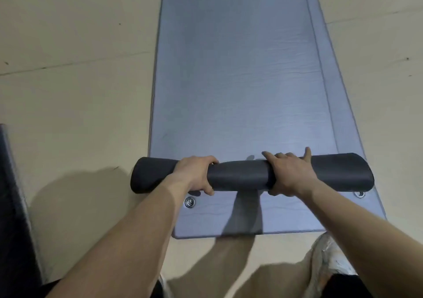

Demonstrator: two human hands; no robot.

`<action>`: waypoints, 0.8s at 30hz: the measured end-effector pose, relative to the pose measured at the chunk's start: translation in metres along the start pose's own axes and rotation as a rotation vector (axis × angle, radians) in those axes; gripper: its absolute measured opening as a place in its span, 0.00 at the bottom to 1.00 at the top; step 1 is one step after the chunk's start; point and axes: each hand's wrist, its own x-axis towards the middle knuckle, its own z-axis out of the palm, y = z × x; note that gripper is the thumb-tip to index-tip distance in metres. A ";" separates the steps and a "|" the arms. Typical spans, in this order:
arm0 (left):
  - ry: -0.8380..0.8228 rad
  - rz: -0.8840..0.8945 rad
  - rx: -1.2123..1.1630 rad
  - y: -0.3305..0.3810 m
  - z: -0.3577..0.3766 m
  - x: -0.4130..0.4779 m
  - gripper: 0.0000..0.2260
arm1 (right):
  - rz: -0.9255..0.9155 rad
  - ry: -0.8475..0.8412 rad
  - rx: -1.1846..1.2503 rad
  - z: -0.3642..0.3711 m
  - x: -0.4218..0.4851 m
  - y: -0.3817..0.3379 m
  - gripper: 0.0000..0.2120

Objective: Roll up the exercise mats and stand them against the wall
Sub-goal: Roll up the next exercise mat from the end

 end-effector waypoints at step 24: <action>0.661 0.118 0.328 -0.030 -0.015 0.068 0.49 | 0.000 0.479 -0.080 0.021 0.095 0.031 0.47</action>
